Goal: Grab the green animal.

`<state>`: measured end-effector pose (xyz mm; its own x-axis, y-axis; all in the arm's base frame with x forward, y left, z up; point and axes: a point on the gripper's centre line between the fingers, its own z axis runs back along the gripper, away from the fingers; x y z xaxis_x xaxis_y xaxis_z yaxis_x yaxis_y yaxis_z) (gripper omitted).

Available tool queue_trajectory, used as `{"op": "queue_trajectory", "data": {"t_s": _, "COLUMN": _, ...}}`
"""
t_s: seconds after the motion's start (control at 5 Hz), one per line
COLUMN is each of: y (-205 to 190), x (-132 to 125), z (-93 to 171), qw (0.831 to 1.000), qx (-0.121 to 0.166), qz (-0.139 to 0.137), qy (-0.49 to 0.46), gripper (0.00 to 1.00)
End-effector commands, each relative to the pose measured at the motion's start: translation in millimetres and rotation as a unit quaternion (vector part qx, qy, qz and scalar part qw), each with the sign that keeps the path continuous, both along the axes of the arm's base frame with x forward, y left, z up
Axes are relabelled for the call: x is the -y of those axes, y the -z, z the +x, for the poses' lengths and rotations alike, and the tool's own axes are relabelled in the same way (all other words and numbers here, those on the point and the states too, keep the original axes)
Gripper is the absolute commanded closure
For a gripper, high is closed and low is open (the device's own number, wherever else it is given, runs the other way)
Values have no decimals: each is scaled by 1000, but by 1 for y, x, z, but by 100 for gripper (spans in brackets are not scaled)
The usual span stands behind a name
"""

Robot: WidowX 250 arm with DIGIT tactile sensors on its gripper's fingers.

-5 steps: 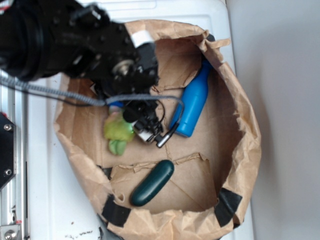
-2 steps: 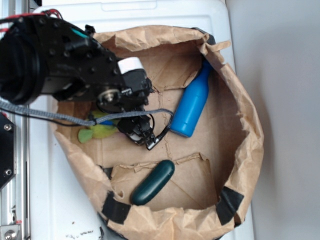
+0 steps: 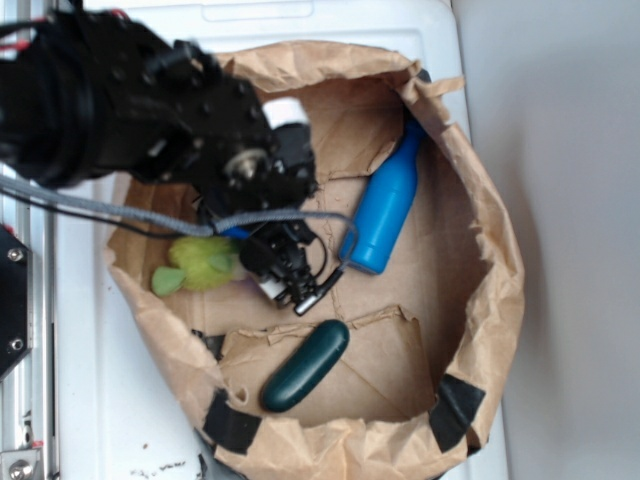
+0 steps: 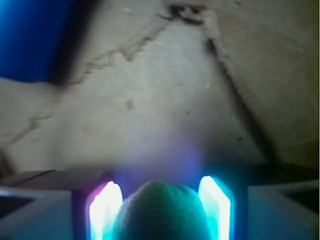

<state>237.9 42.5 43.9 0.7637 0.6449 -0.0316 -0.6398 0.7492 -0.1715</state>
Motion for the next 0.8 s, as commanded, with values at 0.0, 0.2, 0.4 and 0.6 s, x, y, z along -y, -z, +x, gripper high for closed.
{"op": "queue_trajectory", "data": {"t_s": 0.0, "y": -70, "x": -22, "z": 16, "qw": 997, "qx": 63, "qz": -52, "qy": 3, "gripper": 100}}
{"op": "queue_trajectory", "data": {"t_s": 0.2, "y": -94, "x": -27, "z": 14, "qw": 993, "qx": 119, "qz": -19, "qy": 21, "gripper": 100}}
{"op": "queue_trajectory", "data": {"t_s": 0.4, "y": -103, "x": -25, "z": 7, "qw": 992, "qx": 118, "qz": 6, "qy": 49, "gripper": 100}}
{"op": "queue_trajectory", "data": {"t_s": 0.6, "y": -109, "x": -22, "z": 3, "qw": 988, "qx": 130, "qz": 17, "qy": 75, "gripper": 100}}
